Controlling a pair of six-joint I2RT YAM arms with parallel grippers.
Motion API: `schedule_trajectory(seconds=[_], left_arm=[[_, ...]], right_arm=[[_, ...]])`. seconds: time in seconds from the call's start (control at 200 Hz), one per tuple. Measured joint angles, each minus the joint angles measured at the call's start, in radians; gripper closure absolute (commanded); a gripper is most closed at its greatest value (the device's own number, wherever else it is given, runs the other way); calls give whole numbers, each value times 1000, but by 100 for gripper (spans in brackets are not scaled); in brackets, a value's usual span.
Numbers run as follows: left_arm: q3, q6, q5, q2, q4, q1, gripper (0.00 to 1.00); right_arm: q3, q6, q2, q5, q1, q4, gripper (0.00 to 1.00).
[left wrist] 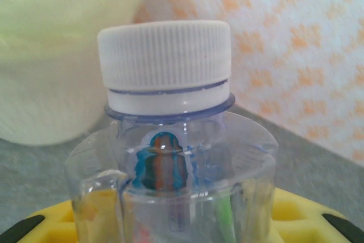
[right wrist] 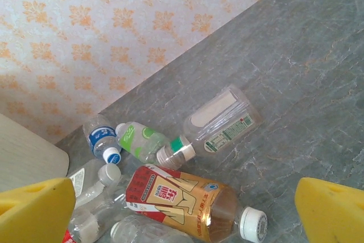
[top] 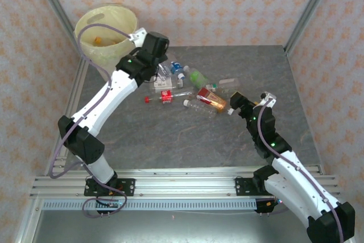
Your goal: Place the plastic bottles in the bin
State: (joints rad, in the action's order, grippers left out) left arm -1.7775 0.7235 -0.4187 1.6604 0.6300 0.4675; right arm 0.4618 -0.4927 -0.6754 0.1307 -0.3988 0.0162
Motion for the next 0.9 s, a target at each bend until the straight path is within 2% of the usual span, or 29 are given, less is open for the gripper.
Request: schedule_trajectory(seconds=[0.265,0.425,0.59,0.736,0.901], left_arm=[[93,-167,-151,-152,-309,-67,58],[60,-247,-200,-150,-420,-167,57],[-60,-306,-167,-54,-446,-278,59],[-178,-386,-142,66,-463,-330,58],[-298,-456,-32,205,-441,-377,58]], right_arm=[[0,2,21,0,0,0,1],[0,15,23,0,0,-1,1],[0,16,23,0,0,-1,1],[0,16,24,0,0,-2,1],[0,16,42,0,0,-16,1]])
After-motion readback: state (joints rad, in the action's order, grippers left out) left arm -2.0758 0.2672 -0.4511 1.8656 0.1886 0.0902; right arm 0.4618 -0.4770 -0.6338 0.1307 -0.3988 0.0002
